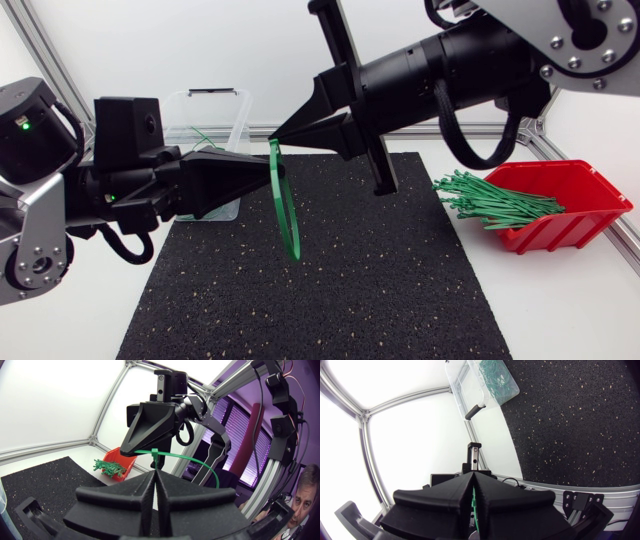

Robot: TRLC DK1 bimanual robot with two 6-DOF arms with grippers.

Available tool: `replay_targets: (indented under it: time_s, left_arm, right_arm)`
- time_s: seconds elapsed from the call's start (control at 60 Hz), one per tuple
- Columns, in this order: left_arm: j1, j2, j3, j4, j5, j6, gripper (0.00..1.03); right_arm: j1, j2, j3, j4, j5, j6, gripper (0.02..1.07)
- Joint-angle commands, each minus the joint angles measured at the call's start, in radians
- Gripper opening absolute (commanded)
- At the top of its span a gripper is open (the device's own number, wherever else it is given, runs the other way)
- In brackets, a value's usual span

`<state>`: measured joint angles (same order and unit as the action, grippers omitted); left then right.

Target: Take a green cable tie from the red box, thread the tail through the head to close it, then place it in the transparent bin on the left.

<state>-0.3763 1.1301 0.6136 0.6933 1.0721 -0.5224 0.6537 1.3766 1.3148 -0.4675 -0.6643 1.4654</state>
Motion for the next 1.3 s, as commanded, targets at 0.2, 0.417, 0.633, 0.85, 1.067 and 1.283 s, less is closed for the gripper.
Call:
replay_targets:
  time_s: [0.2,0.417,0.633,0.85,1.067,1.283]
  left_arm:
    - [-0.004,-0.035,-0.025,0.014,0.011,0.007,0.04]
    - [-0.012,-0.082,-0.034,0.014,0.031,-0.004,0.04]
    - [-0.015,-0.102,-0.038,0.015,0.045,-0.008,0.04]
    - [-0.018,-0.104,-0.038,0.015,0.049,-0.01,0.04]
    - [-0.007,-0.099,-0.038,0.015,0.049,-0.008,0.04]
    - [0.008,-0.078,-0.034,0.014,0.049,-0.005,0.04]
  right_arm:
    - [0.003,0.01,0.011,-0.01,0.012,-0.008,0.08]
    - [0.0,0.075,0.012,-0.01,0.029,-0.02,0.08]
    - [-0.003,0.121,0.009,-0.011,0.051,-0.019,0.08]
    - [-0.003,0.17,0.02,-0.034,0.091,-0.017,0.08]
    - [0.012,0.16,0.032,-0.043,0.091,-0.03,0.08]
    - [0.041,0.087,0.052,-0.057,0.126,-0.099,0.41]
